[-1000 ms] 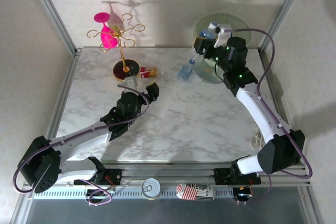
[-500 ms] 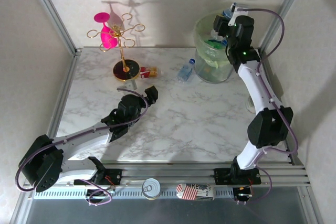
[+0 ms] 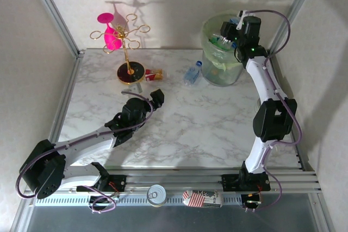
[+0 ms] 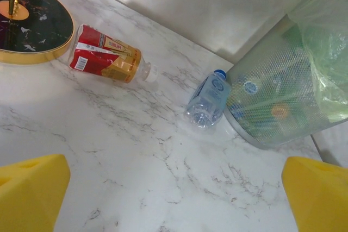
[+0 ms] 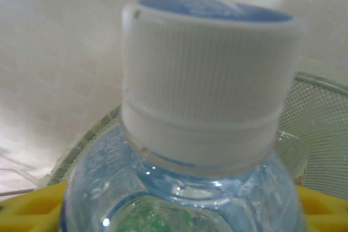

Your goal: Put the plastic bottles in the bin

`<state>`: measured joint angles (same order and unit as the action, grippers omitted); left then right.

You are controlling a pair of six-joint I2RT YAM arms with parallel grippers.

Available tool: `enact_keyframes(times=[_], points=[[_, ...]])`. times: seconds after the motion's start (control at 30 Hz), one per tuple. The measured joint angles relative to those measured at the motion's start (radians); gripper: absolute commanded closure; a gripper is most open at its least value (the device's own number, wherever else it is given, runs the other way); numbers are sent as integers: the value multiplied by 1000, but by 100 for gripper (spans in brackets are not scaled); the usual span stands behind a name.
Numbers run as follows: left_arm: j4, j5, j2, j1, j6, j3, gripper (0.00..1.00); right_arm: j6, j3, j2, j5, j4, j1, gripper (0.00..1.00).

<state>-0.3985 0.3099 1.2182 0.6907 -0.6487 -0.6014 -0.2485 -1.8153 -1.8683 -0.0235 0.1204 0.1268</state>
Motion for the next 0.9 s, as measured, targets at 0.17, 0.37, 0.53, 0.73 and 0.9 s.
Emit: enact_keyframes(times=[0.17,0.37,0.53,0.73,0.9], points=[[0,0,0,-1,-4,0,0,2,-49,-15,-7,49,-7,1],[0,1,0,-1,-12,0,0,18,-98,-1,-41,75,-6,1],[-1,0,5,-18,-36,0,0,28,-55,68,-71,79,-7,1],[-2,-30,57,-71,-63,-2,1,28,136,263,-47,40,7,1],[-5,-80,129,-130,-83,-48,0,17,368,436,-1,-39,72,1]])
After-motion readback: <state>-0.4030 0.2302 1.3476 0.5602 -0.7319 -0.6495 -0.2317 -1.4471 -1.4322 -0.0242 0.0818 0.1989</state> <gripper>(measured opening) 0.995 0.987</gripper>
